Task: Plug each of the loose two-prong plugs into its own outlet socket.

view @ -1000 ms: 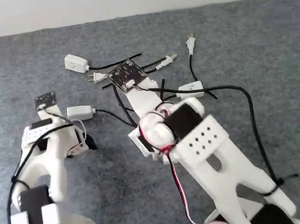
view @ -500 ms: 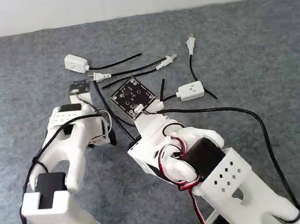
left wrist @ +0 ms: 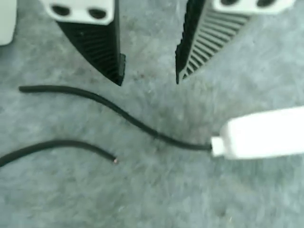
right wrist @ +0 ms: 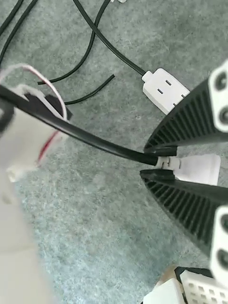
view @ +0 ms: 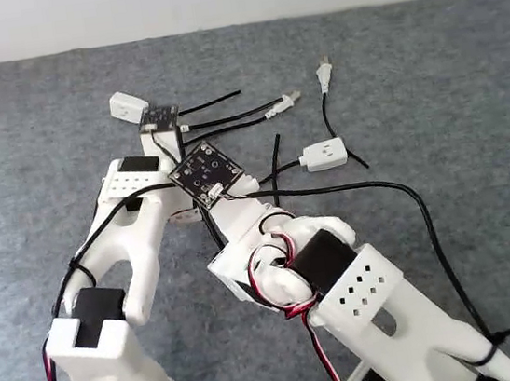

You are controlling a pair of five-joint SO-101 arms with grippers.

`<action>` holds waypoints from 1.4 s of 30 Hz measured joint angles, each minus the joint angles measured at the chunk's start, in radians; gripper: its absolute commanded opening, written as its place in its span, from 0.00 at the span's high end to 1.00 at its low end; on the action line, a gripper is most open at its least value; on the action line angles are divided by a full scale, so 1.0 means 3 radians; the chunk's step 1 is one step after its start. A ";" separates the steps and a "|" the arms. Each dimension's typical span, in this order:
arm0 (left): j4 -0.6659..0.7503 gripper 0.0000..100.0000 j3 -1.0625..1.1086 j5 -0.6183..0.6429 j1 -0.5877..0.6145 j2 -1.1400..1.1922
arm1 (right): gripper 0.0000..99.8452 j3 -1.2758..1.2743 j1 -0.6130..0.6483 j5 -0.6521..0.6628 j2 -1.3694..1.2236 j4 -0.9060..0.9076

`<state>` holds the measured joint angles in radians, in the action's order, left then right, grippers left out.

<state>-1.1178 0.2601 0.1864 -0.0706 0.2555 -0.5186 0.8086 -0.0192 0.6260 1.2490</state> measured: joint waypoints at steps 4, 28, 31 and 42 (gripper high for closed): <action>0.0000 0.84 -0.0056 -0.0118 -0.0031 0.0000 | 0.99 0.0000 0.0005 0.0031 -0.0056 0.0000; 0.0875 0.83 0.1770 -0.0849 -0.0317 -0.2348 | 0.99 -0.0072 0.0026 0.0322 -0.0189 -0.0036; 0.0890 0.83 0.1800 -0.0890 -0.0317 -0.2409 | 0.99 -0.0072 0.0046 0.0389 -0.0189 -0.0036; 0.1054 0.83 0.1892 -0.0910 -0.0317 -0.2424 | 0.99 -0.0072 0.0061 0.0465 -0.0189 -0.0036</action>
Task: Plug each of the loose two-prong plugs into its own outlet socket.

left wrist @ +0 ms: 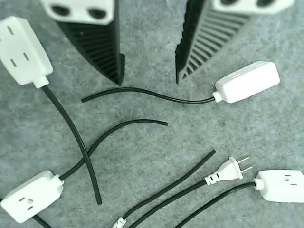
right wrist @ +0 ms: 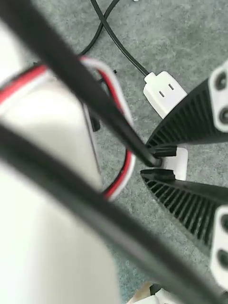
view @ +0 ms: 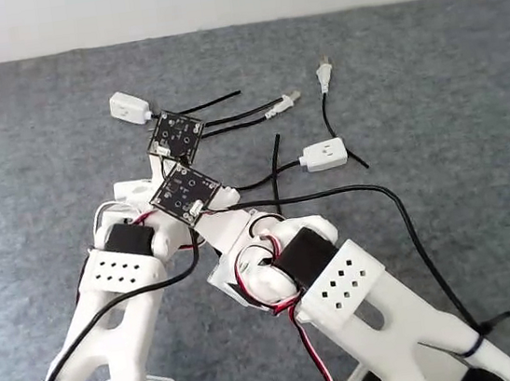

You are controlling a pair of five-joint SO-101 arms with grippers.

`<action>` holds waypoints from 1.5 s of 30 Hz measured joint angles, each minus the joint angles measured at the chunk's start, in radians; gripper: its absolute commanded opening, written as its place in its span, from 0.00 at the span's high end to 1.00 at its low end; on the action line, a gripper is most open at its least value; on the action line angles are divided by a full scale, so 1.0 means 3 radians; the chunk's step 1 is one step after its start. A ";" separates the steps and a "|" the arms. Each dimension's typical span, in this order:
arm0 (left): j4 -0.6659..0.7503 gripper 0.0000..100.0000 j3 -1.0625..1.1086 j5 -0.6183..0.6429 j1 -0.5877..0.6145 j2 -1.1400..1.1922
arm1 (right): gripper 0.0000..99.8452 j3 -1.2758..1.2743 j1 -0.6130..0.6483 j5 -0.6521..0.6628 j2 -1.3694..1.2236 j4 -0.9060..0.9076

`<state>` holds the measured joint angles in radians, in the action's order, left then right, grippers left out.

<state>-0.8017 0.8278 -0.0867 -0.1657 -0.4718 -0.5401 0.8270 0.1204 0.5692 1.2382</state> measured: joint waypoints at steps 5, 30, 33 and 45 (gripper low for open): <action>0.0440 0.83 0.0251 0.0082 0.0128 0.0000 | 0.99 0.0000 -0.0102 -0.0066 0.0000 -0.0005; 0.3330 0.84 0.1596 0.1524 0.0593 0.0000 | 0.99 -0.0604 -0.1294 -0.0936 -0.0010 -0.0962; 0.3386 0.84 0.1621 0.1524 0.0532 0.0000 | 0.99 -0.0762 -0.1401 -0.0936 -0.0010 -0.1161; 0.3401 0.84 0.1621 0.1524 0.0542 0.0000 | 0.99 -0.1105 -0.1463 -0.0946 -0.0010 -0.1545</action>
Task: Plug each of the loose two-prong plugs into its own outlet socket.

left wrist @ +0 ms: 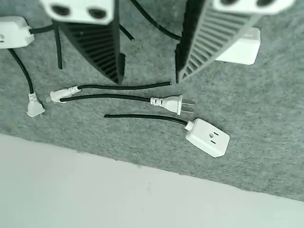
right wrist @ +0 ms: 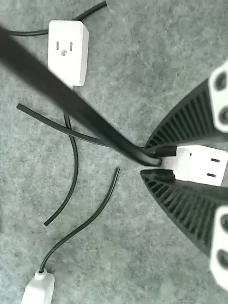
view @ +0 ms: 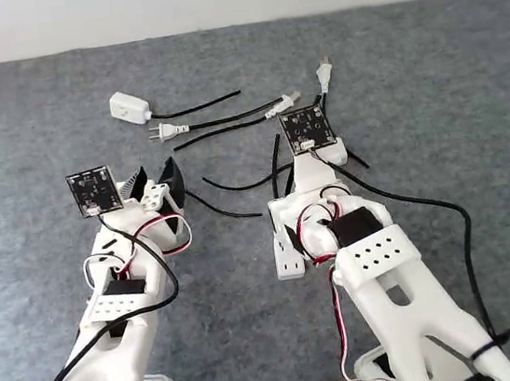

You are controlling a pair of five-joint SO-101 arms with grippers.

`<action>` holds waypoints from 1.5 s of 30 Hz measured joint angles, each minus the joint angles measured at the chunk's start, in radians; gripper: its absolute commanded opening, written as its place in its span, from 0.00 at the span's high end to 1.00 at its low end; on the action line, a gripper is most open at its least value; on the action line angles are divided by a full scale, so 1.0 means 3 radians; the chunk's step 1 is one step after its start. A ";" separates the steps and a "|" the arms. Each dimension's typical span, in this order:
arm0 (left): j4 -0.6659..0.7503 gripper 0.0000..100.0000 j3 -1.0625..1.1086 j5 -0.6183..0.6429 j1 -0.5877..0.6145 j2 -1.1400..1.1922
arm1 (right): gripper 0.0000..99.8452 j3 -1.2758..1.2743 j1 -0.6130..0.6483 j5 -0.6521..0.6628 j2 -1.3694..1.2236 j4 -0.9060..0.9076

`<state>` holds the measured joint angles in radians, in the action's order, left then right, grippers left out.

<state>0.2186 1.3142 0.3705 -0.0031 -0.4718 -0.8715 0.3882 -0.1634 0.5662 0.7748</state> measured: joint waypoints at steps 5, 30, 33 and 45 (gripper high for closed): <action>0.0000 0.84 0.0000 0.0000 -0.0010 0.0000 | 0.99 -0.0061 -0.0015 0.0000 0.0000 -0.0005; 0.0000 0.84 0.0000 0.0000 -0.0010 0.0000 | 0.99 -0.0281 -0.0020 0.0000 0.0000 -0.0322; 0.0000 0.84 0.0000 0.0000 -0.0010 0.0000 | 0.99 -0.0353 -0.0026 0.0000 0.0000 -0.0394; 0.0000 0.84 0.0010 0.0000 -0.0010 0.0000 | 0.99 -0.0609 -0.0041 0.0087 0.0015 -0.0629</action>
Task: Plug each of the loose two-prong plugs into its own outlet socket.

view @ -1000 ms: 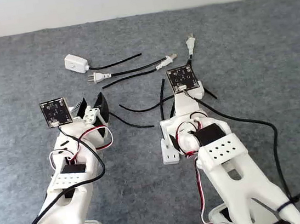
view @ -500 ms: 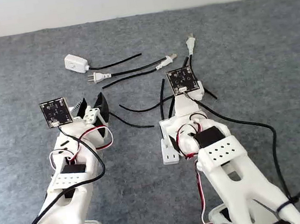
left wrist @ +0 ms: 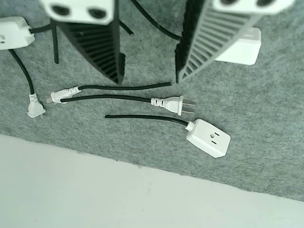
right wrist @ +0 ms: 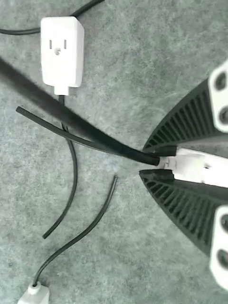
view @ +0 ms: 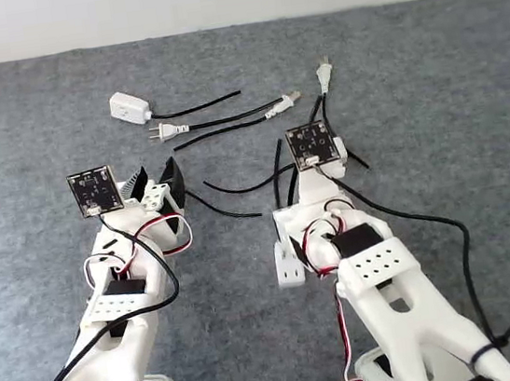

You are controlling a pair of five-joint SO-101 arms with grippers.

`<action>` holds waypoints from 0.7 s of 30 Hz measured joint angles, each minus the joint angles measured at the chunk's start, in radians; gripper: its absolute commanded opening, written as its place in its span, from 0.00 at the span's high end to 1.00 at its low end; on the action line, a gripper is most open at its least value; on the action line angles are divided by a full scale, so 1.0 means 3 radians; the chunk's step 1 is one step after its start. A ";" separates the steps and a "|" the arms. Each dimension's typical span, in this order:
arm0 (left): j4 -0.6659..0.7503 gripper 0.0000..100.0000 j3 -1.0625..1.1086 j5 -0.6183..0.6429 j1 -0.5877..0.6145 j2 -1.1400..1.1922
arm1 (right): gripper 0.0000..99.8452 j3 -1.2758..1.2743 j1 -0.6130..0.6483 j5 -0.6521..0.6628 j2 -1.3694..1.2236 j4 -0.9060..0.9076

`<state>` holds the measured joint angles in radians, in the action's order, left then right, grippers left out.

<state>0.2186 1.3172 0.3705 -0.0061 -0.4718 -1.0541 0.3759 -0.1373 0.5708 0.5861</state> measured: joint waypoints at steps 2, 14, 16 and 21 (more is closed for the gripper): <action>0.0015 0.84 0.0041 0.0000 0.0000 0.0000 | 0.99 -0.0082 0.0005 0.0010 0.0051 0.0005; 0.0020 0.84 0.0046 0.0000 0.0005 0.0000 | 0.99 -0.0803 0.0041 0.0240 0.1074 -0.0159; 0.0020 0.84 0.0046 0.0000 0.0005 0.0000 | 0.99 -0.0875 0.0041 0.0251 0.1212 -0.0159; 0.0020 0.84 0.0046 0.0000 0.0000 0.0000 | 0.99 -0.1069 0.0041 0.0394 0.1453 -0.0164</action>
<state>0.2248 1.3311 0.3705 -0.0061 -0.4718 -1.3748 0.3882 -0.0192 1.0065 0.5370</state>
